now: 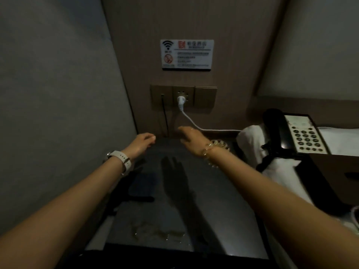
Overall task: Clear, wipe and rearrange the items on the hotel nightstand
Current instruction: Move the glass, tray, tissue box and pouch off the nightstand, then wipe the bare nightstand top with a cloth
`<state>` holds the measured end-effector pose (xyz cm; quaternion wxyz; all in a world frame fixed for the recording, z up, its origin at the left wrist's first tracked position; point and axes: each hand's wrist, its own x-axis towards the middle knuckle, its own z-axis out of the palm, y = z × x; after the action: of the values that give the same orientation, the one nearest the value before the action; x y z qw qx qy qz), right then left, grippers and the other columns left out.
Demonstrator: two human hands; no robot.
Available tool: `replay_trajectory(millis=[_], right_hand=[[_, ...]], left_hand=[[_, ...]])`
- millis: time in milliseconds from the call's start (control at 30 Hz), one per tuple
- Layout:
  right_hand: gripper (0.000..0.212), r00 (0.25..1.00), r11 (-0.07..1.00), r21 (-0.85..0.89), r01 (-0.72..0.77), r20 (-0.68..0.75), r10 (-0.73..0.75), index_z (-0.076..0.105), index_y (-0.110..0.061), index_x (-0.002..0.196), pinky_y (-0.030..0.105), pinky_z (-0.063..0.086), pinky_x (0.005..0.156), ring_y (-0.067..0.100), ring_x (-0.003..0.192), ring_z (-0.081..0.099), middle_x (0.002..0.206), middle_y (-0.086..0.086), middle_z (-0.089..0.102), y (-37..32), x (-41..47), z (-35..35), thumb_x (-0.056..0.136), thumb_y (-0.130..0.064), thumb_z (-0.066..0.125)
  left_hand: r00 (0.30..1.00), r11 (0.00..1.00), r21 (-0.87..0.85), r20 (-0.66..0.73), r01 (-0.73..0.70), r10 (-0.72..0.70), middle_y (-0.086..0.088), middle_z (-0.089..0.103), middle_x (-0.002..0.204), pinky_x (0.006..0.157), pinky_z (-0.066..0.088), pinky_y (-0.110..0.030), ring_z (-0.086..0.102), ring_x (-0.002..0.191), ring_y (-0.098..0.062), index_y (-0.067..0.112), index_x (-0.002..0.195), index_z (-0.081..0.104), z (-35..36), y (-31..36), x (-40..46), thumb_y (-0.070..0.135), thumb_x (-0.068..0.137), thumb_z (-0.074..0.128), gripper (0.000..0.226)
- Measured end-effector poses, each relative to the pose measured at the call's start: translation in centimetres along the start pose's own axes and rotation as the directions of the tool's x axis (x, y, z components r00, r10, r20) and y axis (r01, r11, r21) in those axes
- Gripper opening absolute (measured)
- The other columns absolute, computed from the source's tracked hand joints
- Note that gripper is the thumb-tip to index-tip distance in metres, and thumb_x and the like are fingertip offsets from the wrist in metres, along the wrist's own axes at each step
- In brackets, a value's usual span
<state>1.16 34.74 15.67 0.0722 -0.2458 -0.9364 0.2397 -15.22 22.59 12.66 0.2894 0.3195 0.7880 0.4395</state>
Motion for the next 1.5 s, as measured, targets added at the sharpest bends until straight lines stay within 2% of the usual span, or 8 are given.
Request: replay_trajectory(millis=[133,267,467,633,1000,1200,1367,1500], right_hand=[[0.055,0.971,0.982,-0.069,0.177,0.176,-0.163,0.024,-0.013,0.152,0.032,0.012,0.119,0.026,0.148,0.018,0.16,0.008,0.021,-3.4,1.7,8.5,0.101,-0.018,0.043],[0.057,0.93,0.943,-0.198,0.269,0.309,-0.2,0.013,-0.021,0.155,0.039,0.008,0.121,0.023,0.15,0.006,0.163,0.0,0.008,-4.2,2.9,15.3,0.103,-0.026,0.037],[0.059,0.893,0.906,-0.262,0.332,0.396,-0.213,0.0,-0.025,0.155,0.038,-0.002,0.122,0.021,0.15,-0.005,0.163,-0.006,-0.004,-3.7,4.1,21.7,0.104,-0.036,0.028],[0.059,0.916,0.875,-0.33,0.353,0.312,-0.252,-0.006,-0.025,0.154,0.035,-0.009,0.121,0.018,0.149,-0.013,0.162,-0.006,-0.012,-1.8,4.8,24.0,0.105,-0.042,0.019],[0.058,0.933,0.866,-0.358,0.35,0.218,-0.287,-0.004,-0.028,0.154,0.034,-0.008,0.12,0.015,0.15,-0.008,0.163,-0.008,-0.007,0.5,10.5,24.4,0.103,-0.046,0.016],[0.058,0.943,0.87,-0.373,0.323,0.201,-0.264,-0.004,-0.027,0.154,0.036,-0.006,0.121,0.016,0.15,-0.008,0.163,-0.007,-0.007,1.7,14.4,24.0,0.103,-0.046,0.015],[0.058,0.958,0.883,-0.376,0.281,0.172,-0.231,-0.002,-0.028,0.155,0.036,-0.006,0.121,0.016,0.15,-0.006,0.163,-0.008,-0.006,2.5,17.5,23.6,0.103,-0.046,0.016],[0.058,0.967,0.895,-0.372,0.246,0.16,-0.2,-0.002,-0.028,0.155,0.036,-0.005,0.121,0.016,0.15,-0.005,0.163,-0.007,-0.006,3.1,19.4,23.3,0.103,-0.047,0.015]], left_hand=[[0.994,0.994,0.015,-0.043,0.105,-0.104,-0.015,0.055,0.11,0.073,0.042,-0.029,0.054,0.093,-0.019,-0.001,0.118,0.058,-3.2,-6.1,-1.4,0.013,0.103,0.04,0.026],[0.985,0.986,0.036,-0.064,0.16,-0.158,-0.025,0.048,0.139,0.108,0.035,-0.04,0.045,0.13,-0.036,-0.009,0.137,0.044,-3.6,-10.6,-2.0,0.013,0.103,0.041,0.04],[0.976,0.977,-0.025,-0.05,0.211,-0.212,-0.028,0.052,0.134,0.105,0.038,-0.041,0.049,0.126,-0.038,-0.008,0.131,0.048,-1.9,-15.2,-0.9,0.015,0.105,0.037,0.036],[0.981,0.982,-0.055,-0.053,0.183,-0.186,-0.018,0.052,0.136,0.112,0.033,-0.039,0.047,0.128,-0.03,0.003,0.133,0.047,0.1,-17.9,0.4,0.024,0.105,0.036,0.037],[0.965,0.99,-0.064,-0.223,0.127,-0.138,-0.006,0.018,0.161,0.121,0.007,-0.034,0.017,0.148,-0.02,0.015,0.154,0.016,2.1,-20.0,2.3,0.037,0.105,0.029,0.055],[0.966,0.987,0.136,-0.252,0.085,-0.049,-0.01,0.026,0.158,0.12,0.015,-0.036,0.027,0.144,-0.024,0.014,0.151,0.023,2.7,-20.6,2.7,0.04,0.104,0.026,0.054],[0.969,0.853,0.497,-0.245,0.162,-0.041,-0.018,0.053,0.136,0.101,0.043,-0.041,0.055,0.119,-0.031,0.011,0.142,0.033,2.5,-19.6,3.6,0.042,0.104,0.019,0.051],[0.965,0.782,0.599,-0.262,0.173,-0.013,-0.015,0.059,0.128,0.094,0.048,-0.041,0.059,0.111,-0.03,0.013,0.146,0.029,2.6,-19.3,4.0,0.043,0.104,0.015,0.053]])
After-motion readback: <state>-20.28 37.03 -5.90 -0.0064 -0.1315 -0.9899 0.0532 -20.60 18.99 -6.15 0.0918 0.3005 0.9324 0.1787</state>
